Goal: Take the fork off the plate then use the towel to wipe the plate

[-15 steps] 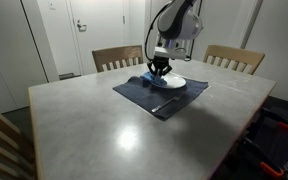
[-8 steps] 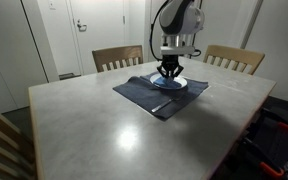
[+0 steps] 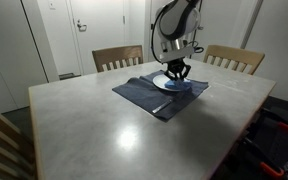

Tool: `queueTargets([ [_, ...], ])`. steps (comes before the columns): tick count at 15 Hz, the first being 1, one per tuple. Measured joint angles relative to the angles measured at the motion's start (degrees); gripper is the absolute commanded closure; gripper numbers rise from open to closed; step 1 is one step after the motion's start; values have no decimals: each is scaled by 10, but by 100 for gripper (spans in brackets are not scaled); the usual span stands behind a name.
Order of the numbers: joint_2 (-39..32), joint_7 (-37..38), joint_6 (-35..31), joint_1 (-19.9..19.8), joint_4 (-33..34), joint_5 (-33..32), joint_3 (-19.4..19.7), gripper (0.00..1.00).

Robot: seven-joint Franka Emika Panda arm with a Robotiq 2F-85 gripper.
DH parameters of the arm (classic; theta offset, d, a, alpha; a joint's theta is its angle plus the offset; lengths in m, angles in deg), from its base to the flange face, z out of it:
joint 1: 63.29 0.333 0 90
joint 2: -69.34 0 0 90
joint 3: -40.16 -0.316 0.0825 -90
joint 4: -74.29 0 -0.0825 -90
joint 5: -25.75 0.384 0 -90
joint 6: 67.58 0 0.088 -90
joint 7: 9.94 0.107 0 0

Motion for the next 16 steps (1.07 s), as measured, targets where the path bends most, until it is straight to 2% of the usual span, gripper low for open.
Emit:
queueTargets([
  [5, -9, 112, 7, 19, 5, -61, 6, 98],
  [8, -13, 152, 7, 20, 9, -86, 7, 98],
  [12, -17, 151, -6, 13, 14, -92, 7, 98],
  [16, -17, 118, -70, -8, 15, -93, 7, 98],
])
